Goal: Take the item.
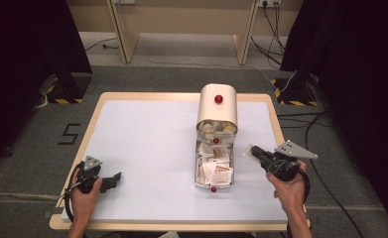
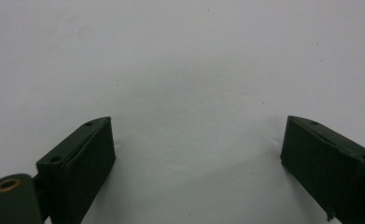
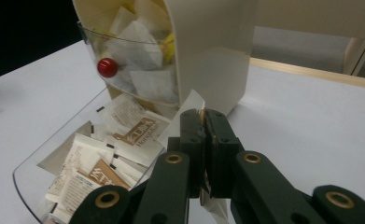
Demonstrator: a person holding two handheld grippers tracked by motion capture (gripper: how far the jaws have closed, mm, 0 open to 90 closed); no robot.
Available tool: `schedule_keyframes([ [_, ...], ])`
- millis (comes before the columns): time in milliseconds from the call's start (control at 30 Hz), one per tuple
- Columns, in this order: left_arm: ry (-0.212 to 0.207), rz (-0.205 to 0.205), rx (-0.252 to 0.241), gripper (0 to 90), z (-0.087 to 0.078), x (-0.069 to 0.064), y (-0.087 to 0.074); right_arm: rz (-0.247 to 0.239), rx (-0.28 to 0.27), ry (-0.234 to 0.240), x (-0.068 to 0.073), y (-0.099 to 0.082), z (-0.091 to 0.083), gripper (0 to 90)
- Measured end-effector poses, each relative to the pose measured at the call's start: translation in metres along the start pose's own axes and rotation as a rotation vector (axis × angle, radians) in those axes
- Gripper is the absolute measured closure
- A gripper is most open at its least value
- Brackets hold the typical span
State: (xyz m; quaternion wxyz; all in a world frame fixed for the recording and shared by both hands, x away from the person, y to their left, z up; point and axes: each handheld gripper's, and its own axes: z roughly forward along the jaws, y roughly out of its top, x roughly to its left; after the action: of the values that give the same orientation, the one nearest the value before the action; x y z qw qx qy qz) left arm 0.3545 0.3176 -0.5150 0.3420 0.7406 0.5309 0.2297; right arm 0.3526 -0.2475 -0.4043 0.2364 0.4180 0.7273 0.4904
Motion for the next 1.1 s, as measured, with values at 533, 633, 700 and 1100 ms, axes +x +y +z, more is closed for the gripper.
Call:
schedule_keyframes([
  [533,0.0,0.0,0.0,9.0,0.0,0.0,0.0,0.053,0.025,-0.062,-0.025,-0.016,-0.001,87.1],
  [633,0.0,0.0,0.0,9.0,0.0,0.0,0.0,0.061,0.032,-0.078,-0.03,-0.02,0.0,87.1],
  [700,0.0,0.0,0.0,9.0,0.0,0.0,0.0,0.065,0.035,-0.082,-0.032,-0.022,0.0,87.2],
  [1100,0.0,0.0,0.0,9.0,0.0,0.0,0.0,0.08,0.063,-0.11,-0.042,-0.032,0.003,87.1],
])
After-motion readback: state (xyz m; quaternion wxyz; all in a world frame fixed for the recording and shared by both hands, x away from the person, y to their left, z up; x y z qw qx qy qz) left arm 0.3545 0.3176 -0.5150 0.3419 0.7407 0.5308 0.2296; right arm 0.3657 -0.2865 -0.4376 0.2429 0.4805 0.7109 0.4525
